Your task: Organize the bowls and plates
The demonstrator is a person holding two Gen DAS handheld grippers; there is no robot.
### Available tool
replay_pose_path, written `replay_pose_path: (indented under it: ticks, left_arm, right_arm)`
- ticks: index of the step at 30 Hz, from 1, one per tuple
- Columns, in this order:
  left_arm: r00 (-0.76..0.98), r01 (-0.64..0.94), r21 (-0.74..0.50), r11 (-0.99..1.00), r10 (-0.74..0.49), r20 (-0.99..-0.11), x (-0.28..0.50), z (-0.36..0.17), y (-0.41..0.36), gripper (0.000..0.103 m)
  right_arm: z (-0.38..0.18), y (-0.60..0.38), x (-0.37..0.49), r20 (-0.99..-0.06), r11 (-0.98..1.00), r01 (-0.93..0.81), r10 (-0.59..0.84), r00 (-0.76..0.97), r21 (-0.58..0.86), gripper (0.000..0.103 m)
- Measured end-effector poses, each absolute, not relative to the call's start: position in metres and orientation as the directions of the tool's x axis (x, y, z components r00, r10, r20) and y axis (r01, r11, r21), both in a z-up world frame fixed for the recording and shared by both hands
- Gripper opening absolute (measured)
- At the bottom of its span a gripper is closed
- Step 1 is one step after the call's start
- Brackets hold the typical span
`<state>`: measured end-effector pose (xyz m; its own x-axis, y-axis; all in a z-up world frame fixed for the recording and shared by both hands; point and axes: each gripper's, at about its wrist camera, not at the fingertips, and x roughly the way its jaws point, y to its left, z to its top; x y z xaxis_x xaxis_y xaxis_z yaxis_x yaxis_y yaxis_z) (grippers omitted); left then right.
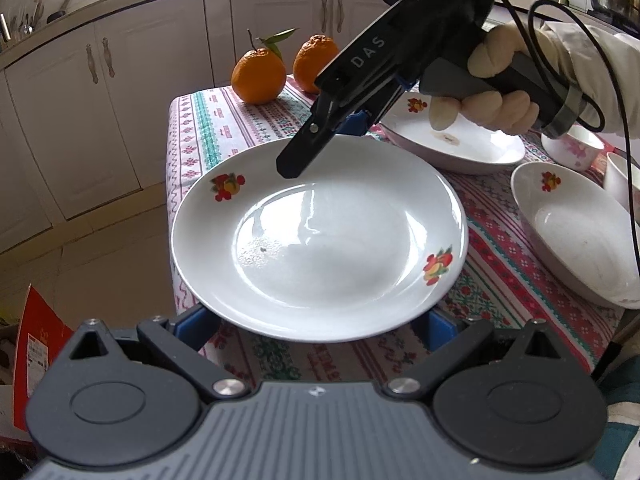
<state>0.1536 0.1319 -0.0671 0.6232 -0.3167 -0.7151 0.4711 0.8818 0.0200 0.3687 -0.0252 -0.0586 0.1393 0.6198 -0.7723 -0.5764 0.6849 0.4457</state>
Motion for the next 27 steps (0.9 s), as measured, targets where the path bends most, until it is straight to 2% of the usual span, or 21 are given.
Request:
replay_pose_path:
  ticks: [27]
  left_arm:
    - [0.633,0.483,0.051,0.874,-0.308,-0.710,0.164,-0.071,0.131,0.100]
  right_arm:
    - [-0.060,-0.023,0.378,-0.775,0.708,-0.578,0.601,0.194,0.405,0.077]
